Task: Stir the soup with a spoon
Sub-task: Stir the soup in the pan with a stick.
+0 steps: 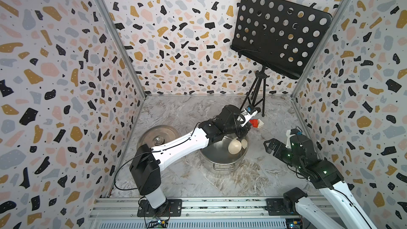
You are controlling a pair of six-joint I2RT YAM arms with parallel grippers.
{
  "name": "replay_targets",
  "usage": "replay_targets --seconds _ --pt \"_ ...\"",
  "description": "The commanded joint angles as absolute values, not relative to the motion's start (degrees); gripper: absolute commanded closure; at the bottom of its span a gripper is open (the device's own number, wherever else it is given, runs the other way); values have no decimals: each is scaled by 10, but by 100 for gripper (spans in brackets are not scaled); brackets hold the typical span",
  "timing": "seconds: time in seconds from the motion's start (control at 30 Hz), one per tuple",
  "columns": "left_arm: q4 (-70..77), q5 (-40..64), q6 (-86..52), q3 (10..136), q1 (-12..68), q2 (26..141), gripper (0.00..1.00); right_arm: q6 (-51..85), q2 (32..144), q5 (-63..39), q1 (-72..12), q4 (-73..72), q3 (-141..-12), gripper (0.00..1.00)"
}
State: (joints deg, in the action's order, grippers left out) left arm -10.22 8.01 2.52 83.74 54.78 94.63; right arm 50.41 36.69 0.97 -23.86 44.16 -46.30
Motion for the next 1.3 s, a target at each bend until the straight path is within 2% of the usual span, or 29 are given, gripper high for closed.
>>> replay_targets --seconds 0.0,0.3,0.47,0.63,0.8,1.07,1.27 --pt "-78 98 32 811 573 879 100 514 361 21 -236 449 -455 0" --pt "-105 58 26 653 598 714 100 508 365 21 -236 448 -455 0" --pt "-148 11 51 596 567 642 100 498 364 21 -236 448 -458 0" --pt "-157 -6 99 600 522 628 100 482 379 6 -236 448 -480 0" --pt "-164 -10 187 658 516 635 100 450 409 -24 -236 448 -532 0" --pt "-157 21 294 705 527 584 100 431 478 -137 -236 448 -620 3" --pt "-136 38 403 673 568 525 100 448 527 -282 -236 424 -675 4"
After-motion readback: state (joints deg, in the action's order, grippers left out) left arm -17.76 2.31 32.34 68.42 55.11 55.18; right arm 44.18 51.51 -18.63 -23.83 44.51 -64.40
